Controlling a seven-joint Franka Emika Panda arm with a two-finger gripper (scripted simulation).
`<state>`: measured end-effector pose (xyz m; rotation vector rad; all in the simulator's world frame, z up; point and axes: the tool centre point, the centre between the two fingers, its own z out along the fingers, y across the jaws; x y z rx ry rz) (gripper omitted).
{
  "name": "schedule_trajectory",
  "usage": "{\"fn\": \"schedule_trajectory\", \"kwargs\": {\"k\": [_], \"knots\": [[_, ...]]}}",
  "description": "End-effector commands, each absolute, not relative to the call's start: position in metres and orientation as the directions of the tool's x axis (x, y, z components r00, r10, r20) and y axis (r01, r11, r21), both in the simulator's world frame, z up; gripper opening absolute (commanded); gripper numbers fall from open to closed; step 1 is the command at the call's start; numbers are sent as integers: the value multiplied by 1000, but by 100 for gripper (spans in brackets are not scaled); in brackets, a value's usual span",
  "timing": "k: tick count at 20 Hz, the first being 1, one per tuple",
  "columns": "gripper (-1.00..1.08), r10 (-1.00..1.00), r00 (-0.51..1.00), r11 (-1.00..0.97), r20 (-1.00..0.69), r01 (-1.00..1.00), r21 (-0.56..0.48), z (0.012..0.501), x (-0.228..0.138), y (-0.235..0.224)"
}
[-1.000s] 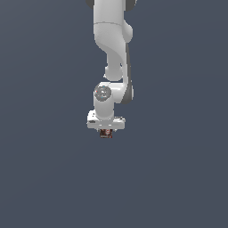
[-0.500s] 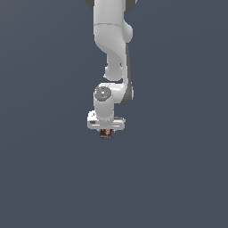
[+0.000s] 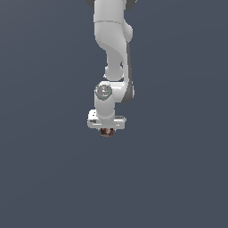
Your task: Pick up the object and move it to a goal position.
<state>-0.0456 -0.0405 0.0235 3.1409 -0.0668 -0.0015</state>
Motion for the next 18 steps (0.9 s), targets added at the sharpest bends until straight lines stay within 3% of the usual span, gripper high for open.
{"fn": "schedule_trajectory", "kwargs": {"k": [1, 9, 18], "knots": [[-100, -42, 999, -999, 0, -42, 0, 31, -47, -36], [-100, -42, 999, -999, 0, -42, 0, 75, -55, -13], [-100, -42, 999, -999, 0, -42, 1, 159, -71, 31]]}}
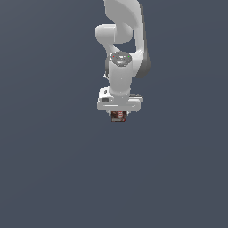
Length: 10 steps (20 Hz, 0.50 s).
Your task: Pick up the object and move it to a goal position.
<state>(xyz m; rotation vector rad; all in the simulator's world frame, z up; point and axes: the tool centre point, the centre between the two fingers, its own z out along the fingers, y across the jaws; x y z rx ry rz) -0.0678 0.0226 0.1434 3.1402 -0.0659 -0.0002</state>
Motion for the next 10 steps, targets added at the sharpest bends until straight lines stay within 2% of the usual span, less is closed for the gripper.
{"fn": "schedule_trajectory", "kwargs": {"k": [1, 10], "knots": [[-100, -42, 999, -999, 0, -42, 1, 170, -73, 36], [-100, -42, 999, -999, 1, -42, 3, 268, -90, 87]]}}
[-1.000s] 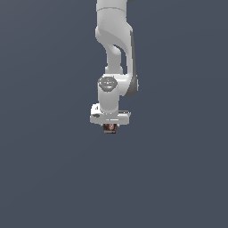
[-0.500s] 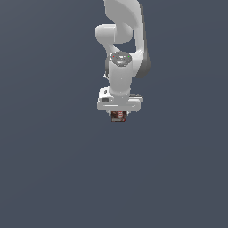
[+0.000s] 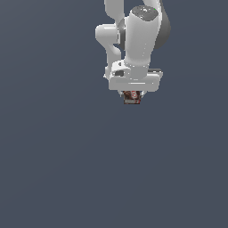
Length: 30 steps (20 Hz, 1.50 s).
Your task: Pick up the object and move it to a goal position.
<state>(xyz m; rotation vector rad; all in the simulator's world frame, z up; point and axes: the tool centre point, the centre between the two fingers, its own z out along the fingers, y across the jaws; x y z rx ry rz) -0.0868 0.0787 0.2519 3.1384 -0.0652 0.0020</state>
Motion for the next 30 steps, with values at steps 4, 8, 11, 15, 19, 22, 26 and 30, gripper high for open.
{"fn": "schedule_trajectory", "kwargs": {"k": [4, 8, 11, 15, 19, 22, 26, 30], "knots": [[-100, -42, 999, -999, 1, -42, 3, 309, -97, 108], [-100, -42, 999, -999, 1, -42, 3, 350, -103, 130], [-100, -42, 999, -999, 0, -42, 3, 380, -108, 145], [-100, -41, 999, -999, 0, -41, 2, 413, -112, 163], [-100, -42, 999, -999, 0, -42, 1, 437, -114, 176], [-100, -42, 999, -999, 0, -42, 0, 450, -115, 183], [-100, -42, 999, -999, 0, -42, 0, 461, -115, 189], [-100, -42, 999, -999, 0, -42, 0, 465, -115, 191]]}}
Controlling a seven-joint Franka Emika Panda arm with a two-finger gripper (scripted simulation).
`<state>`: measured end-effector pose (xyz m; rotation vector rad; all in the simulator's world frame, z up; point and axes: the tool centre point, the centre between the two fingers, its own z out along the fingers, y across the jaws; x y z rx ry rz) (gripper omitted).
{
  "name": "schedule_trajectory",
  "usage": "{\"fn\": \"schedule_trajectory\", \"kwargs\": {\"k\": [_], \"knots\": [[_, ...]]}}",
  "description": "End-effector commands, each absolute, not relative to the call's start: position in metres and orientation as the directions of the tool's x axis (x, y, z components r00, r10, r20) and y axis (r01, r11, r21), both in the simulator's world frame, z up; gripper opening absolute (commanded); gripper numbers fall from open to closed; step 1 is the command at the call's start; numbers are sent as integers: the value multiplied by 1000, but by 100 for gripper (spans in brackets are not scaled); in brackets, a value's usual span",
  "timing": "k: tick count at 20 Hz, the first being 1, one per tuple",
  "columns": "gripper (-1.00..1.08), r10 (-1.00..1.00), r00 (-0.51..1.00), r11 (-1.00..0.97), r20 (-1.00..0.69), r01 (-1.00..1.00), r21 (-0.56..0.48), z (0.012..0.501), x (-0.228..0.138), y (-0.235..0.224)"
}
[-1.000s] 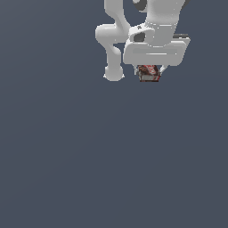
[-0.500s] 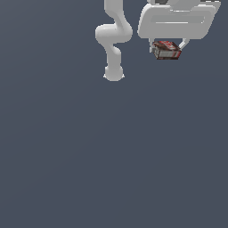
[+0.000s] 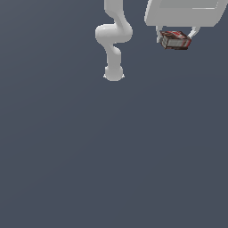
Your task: Pick up the object and move it to a goal position.
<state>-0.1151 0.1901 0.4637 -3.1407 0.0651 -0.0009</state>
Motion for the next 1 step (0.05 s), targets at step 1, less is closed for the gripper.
{"fn": "schedule_trajectory", "kwargs": {"k": [1], "knots": [[-100, -42, 999, -999, 0, -42, 0, 465, -115, 191]]}}
